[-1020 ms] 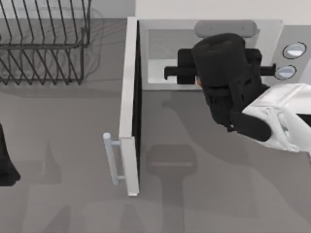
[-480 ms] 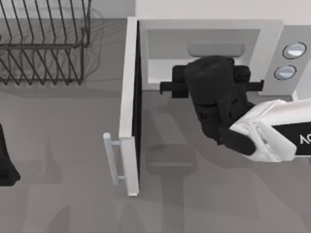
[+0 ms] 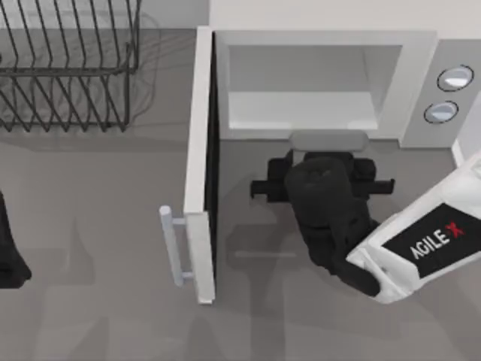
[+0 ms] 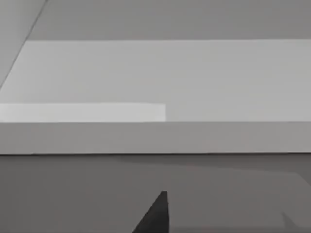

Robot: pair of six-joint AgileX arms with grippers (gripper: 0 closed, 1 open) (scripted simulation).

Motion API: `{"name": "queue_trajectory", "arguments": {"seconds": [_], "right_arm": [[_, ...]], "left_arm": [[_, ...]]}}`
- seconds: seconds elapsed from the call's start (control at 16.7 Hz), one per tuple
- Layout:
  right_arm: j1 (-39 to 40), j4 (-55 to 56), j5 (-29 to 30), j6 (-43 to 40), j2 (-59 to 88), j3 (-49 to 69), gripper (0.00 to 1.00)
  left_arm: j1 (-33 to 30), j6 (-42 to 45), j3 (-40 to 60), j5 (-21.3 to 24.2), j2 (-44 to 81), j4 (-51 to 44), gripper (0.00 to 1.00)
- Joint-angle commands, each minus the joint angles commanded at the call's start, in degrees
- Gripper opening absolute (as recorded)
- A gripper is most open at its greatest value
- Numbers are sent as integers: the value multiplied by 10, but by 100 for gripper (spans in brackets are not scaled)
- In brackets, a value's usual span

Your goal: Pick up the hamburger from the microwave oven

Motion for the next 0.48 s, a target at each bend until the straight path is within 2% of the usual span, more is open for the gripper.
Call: {"name": "queue_trajectory", "arguments": {"seconds": [0.3, 0.48], "right_arm": [[0, 6, 0, 0, 5, -3, 0], [0, 6, 0, 0, 5, -3, 23]], "left_arm": [[0, 0, 0, 0, 0, 0, 100], [0, 0, 0, 0, 0, 0, 100]]}}
